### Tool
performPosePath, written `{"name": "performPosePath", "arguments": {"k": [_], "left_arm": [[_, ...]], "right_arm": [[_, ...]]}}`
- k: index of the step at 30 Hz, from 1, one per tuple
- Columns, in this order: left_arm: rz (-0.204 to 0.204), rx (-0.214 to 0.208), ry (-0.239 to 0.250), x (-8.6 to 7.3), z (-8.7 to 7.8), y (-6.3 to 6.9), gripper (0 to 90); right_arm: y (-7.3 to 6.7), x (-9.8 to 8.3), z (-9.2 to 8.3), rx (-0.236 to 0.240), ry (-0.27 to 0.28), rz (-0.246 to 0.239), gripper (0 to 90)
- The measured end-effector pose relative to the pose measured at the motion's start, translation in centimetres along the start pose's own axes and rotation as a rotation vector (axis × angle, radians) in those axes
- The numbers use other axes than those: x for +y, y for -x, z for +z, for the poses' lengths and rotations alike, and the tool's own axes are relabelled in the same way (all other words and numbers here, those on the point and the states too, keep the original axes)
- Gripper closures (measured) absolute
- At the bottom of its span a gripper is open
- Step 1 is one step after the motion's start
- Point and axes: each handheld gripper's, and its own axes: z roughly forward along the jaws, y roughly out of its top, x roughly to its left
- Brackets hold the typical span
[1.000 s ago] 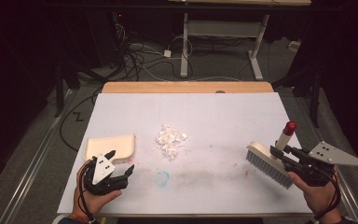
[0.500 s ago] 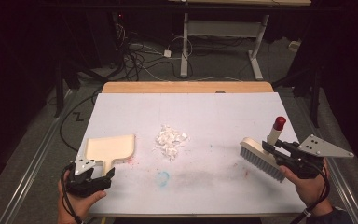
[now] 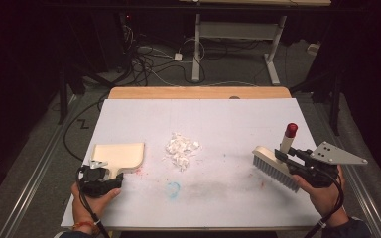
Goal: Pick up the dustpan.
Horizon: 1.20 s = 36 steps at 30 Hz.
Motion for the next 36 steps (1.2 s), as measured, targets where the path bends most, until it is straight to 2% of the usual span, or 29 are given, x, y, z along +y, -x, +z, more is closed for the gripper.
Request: {"name": "performPosePath", "arguments": {"k": [4,8,10,12,14,19,21,23,24,25,26,30,33,36], "left_arm": [[0.012,-0.015,-0.005,0.5,0.3,-0.6,37.0],[0.031,-0.032,-0.007,0.9,0.4,-1.4,54.4],[0.046,-0.055,0.003,0.9,0.5,-1.9,62.2],[0.043,-0.072,0.001,1.0,0.5,-2.2,63.1],[0.064,-0.059,-0.008,1.1,0.4,-2.0,63.3],[0.059,-0.07,-0.018,1.4,0.3,-2.3,63.5],[0.074,-0.057,-0.025,1.7,0.0,-2.4,63.6],[0.079,-0.068,-0.029,1.8,-0.2,-2.5,63.6],[0.115,-0.079,-0.039,2.1,-0.7,-2.5,63.6],[0.115,-0.079,-0.039,2.1,-0.7,-2.5,63.6],[0.152,-0.085,-0.042,2.3,-1.4,-2.4,63.7],[0.228,-0.09,-0.054,2.6,-3.2,-2.0,63.7],[0.315,-0.104,-0.093,2.5,-4.7,-1.4,63.6],[0.345,-0.138,-0.117,2.0,-5.6,-0.7,63.6]], "right_arm": [[-0.1,-0.2,0.1,0.007,-0.007,0.002,71.3],[-0.2,-0.5,0.2,0.012,-0.006,0.009,71.4],[-0.2,-0.6,0.3,0.013,-0.007,0.013,71.4],[-0.2,-0.6,0.3,0.009,-0.008,0.012,71.4],[-0.2,-0.7,0.4,0.013,-0.013,0.018,71.4],[-0.2,-0.8,0.7,0.016,-0.016,0.023,71.4],[-0.2,-0.8,0.7,0.018,-0.016,0.02,71.4],[-0.2,-0.8,0.7,0.016,-0.016,0.019,71.4],[-0.2,-0.8,0.7,0.019,-0.019,0.019,71.4],[-0.2,-0.8,0.7,0.018,-0.019,0.02,71.4],[-0.2,-0.8,0.7,0.016,-0.019,0.021,71.4],[-0.2,-0.9,0.7,0.013,-0.025,0.024,71.4],[-0.3,-0.9,0.5,0.005,-0.013,0.02,71.4],[-0.4,-0.8,0.4,-0.003,0.002,0.013,71.4]]}}
